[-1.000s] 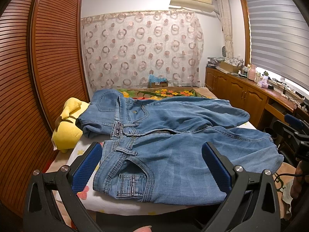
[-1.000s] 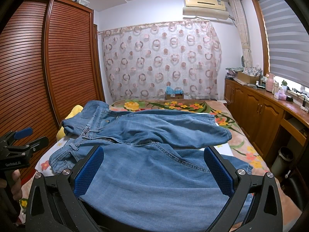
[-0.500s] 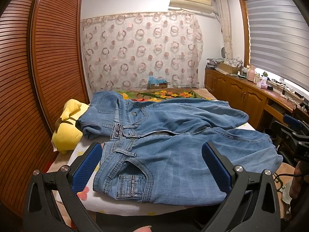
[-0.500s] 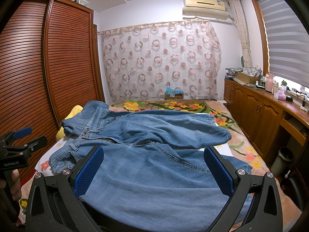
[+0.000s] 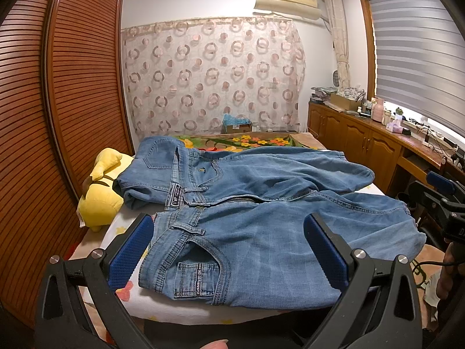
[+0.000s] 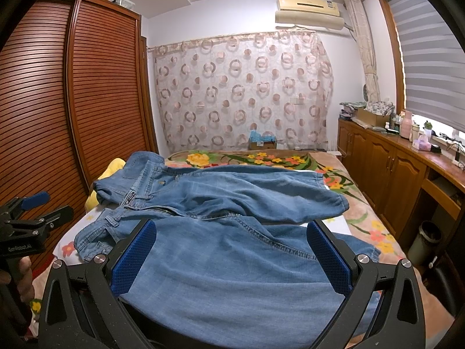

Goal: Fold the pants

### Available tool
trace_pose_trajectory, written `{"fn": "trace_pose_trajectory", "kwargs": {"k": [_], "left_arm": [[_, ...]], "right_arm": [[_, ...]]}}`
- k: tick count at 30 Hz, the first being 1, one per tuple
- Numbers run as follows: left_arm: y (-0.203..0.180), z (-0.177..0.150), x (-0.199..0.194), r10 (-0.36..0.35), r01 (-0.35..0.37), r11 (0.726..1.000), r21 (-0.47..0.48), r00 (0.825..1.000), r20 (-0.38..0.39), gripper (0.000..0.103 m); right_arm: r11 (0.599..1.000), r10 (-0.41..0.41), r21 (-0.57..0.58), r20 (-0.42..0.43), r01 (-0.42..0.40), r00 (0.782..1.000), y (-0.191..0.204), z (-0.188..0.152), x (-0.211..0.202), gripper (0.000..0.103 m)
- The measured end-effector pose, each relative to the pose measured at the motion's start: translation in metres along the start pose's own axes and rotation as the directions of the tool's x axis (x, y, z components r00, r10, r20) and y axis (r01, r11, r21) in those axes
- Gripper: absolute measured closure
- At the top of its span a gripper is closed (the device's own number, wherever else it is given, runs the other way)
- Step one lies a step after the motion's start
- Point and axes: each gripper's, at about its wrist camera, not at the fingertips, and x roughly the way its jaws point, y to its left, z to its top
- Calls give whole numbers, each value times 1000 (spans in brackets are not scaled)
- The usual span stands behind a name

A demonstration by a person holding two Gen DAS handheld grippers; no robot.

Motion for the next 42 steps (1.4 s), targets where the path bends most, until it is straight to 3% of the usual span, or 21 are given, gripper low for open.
{"fn": "trace_pose_trajectory", "kwargs": {"k": [28, 42], "left_arm": [[-2, 2, 0, -4, 4, 1000, -1, 1000, 0, 0], [8, -27, 33, -28, 26, 999, -24, 996, -83, 0]], "right_arm": [[1000, -2, -5, 3, 2, 1000, 2, 1, -2, 0], [1000, -6, -20, -52, 5, 999, -5, -6, 6, 0]]}}
